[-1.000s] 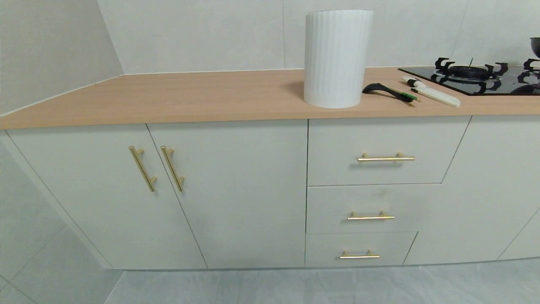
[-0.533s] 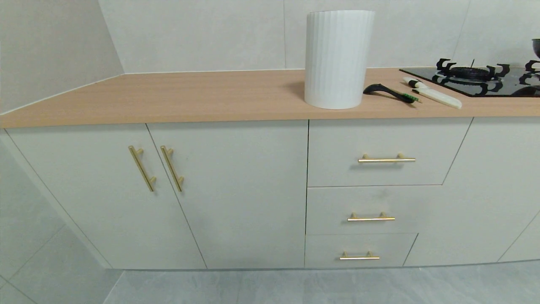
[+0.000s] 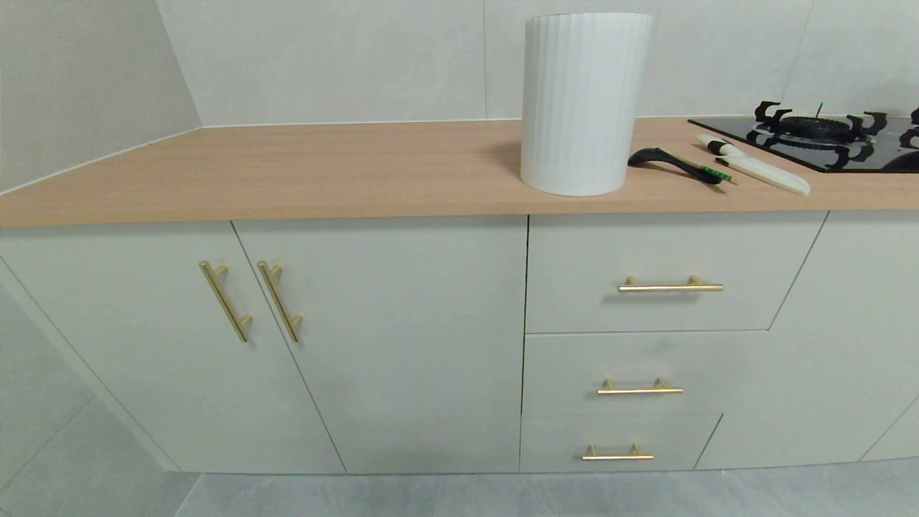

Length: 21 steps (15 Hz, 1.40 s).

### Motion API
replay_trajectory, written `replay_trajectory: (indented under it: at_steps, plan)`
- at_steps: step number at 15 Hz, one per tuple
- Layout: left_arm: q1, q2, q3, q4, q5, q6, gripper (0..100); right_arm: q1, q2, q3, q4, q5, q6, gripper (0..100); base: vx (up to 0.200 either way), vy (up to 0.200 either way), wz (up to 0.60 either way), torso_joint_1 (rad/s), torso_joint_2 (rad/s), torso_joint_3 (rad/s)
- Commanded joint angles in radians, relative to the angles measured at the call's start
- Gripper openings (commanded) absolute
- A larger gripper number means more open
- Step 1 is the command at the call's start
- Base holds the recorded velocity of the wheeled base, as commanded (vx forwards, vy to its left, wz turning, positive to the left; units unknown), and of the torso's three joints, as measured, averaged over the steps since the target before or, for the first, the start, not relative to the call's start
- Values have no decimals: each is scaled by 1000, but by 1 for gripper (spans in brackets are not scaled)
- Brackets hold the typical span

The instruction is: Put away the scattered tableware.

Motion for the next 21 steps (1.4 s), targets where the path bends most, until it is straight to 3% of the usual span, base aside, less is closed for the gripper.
replay_trajectory:
  at_steps: [1,14,17,21]
  plan:
    - [0,1,0,0,0,1,100,0,1,0,-1,0,-3,100,0,0,0,0,0,0]
    - [0,1,0,0,0,1,100,0,1,0,1,9,-28,100,0,0,0,0,0,0]
    - [0,1,0,0,0,1,100,8,52,-149,-33,86,5,100,0,0,0,0,0,0]
    - [0,1,0,0,0,1,100,25,362,-251,-21,158,2,100,0,0,0,0,0,0]
